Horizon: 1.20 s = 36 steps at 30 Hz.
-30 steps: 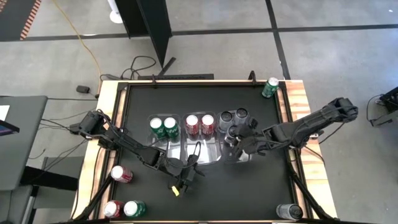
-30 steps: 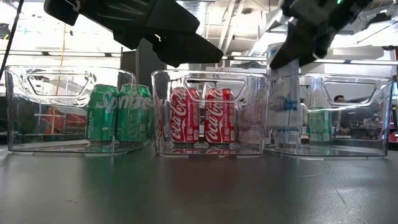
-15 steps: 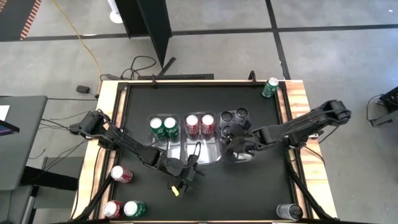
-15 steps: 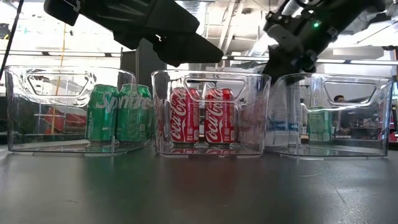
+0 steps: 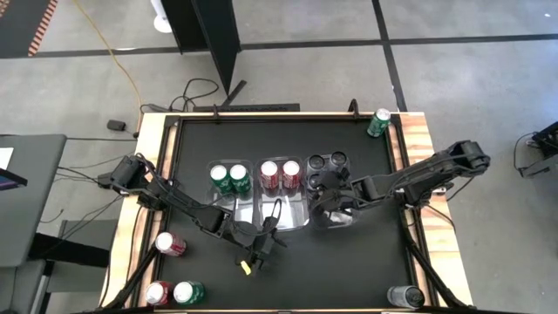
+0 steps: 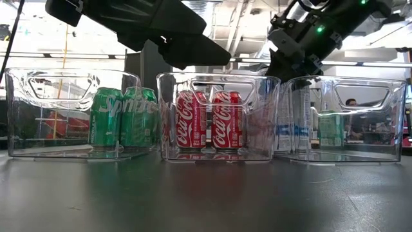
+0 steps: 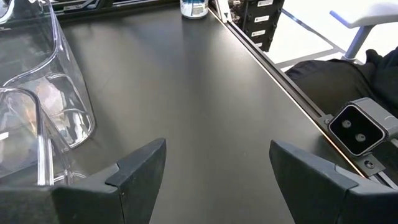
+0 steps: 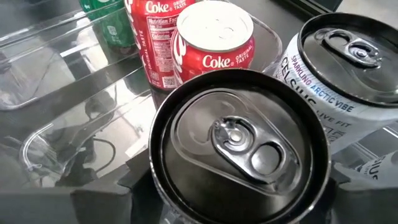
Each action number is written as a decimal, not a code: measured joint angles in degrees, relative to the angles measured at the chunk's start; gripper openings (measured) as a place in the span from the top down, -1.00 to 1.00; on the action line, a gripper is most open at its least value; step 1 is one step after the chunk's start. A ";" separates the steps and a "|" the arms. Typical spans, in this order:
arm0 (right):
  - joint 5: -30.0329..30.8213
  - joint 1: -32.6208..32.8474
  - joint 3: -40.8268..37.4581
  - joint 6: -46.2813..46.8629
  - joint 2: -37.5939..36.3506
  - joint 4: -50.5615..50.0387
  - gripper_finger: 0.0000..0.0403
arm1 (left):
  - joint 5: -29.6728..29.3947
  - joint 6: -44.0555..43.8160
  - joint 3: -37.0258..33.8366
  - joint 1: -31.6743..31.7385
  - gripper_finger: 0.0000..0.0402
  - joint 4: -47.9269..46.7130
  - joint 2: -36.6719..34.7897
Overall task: Sort soda cans
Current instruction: Put the left white-blue soda can into the right transparent bin
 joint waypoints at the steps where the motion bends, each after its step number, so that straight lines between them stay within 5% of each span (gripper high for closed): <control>1: 0.01 0.06 -0.02 0.01 0.00 -0.01 -0.46 | 0.00 -0.05 -0.01 0.00 -0.40 0.00 0.00; 36: 1.15 0.49 3.72 -4.53 -0.74 -2.88 -0.53 | 0.00 -0.49 -0.01 0.00 -0.40 -0.48 0.00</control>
